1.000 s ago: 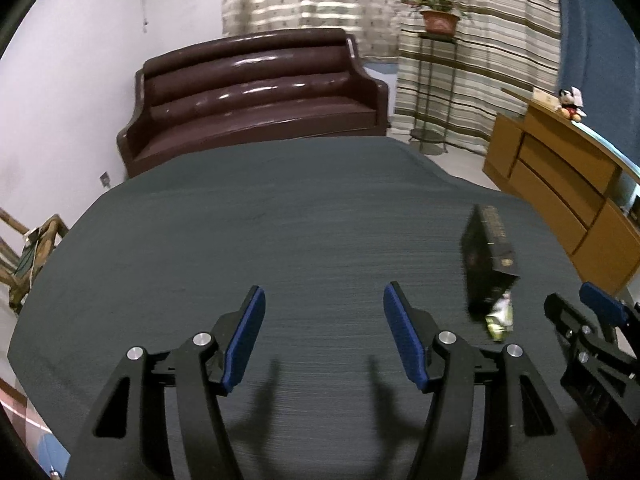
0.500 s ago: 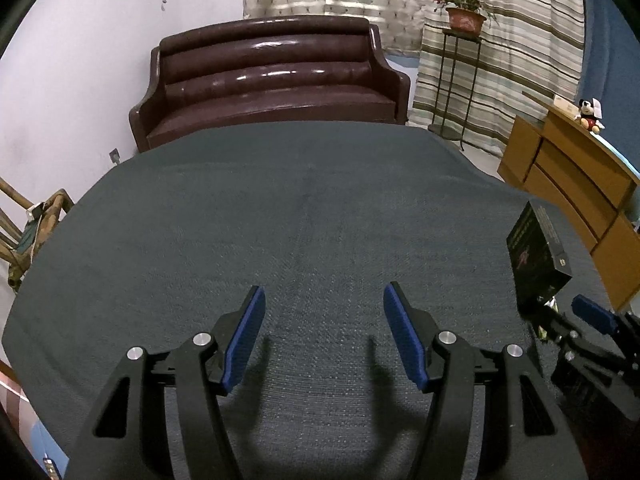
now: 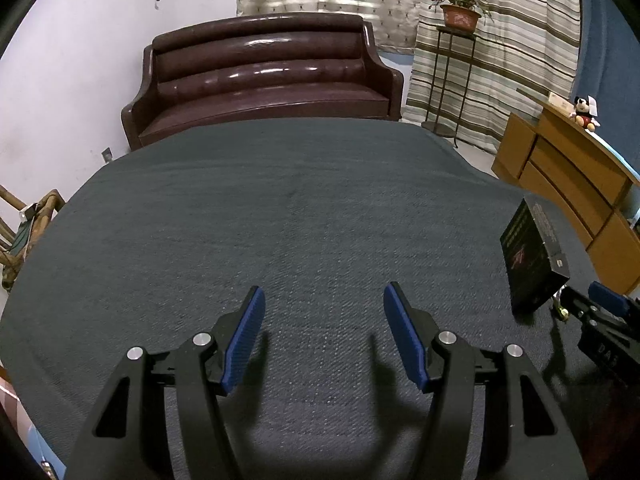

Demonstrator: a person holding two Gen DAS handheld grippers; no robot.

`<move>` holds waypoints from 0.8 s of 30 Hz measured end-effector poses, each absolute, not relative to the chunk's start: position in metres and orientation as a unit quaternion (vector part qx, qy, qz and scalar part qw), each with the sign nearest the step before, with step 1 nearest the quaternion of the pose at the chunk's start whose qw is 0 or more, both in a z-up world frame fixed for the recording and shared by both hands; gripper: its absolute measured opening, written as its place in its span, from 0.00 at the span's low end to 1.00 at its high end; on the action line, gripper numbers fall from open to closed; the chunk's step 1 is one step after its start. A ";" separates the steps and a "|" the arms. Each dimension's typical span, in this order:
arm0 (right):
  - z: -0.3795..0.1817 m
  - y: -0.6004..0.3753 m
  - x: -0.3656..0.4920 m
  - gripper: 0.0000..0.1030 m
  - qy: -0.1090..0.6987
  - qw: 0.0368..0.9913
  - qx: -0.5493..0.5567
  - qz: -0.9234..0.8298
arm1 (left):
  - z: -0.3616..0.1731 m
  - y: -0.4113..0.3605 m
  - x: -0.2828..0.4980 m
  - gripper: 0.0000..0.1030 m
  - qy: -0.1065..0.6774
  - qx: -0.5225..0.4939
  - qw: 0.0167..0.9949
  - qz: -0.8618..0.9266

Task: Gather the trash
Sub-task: 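Grasp the white-green wrapper with the right tool and lift it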

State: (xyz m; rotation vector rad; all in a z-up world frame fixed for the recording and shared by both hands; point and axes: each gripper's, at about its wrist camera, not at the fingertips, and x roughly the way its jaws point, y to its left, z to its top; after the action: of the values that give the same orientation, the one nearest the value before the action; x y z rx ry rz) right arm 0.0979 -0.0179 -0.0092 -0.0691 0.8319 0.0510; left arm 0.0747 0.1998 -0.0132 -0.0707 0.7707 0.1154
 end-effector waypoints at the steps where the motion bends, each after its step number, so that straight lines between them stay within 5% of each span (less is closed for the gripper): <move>1: -0.010 -0.017 0.100 0.52 0.404 0.914 -0.035 0.027 | -0.013 0.200 0.075 0.59 0.376 -0.034 0.924 0.055; 9: -0.014 -0.010 0.120 0.48 0.411 0.909 -0.053 0.038 | -0.012 0.189 0.079 0.59 0.377 -0.026 0.925 0.043; 15: -0.019 -0.013 0.124 0.17 0.426 0.902 -0.045 0.047 | -0.011 0.176 0.079 0.59 0.378 -0.021 0.925 0.031; 24: -0.013 -0.036 0.114 0.17 0.408 0.912 -0.029 0.033 | -0.004 0.155 0.079 0.60 0.372 -0.008 0.928 0.009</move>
State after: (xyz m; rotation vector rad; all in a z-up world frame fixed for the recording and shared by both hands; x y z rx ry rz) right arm 0.1143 -0.0361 -0.0132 -0.0598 0.8412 0.0675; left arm 0.0794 0.1555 -0.0038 -0.0155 0.7622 0.0186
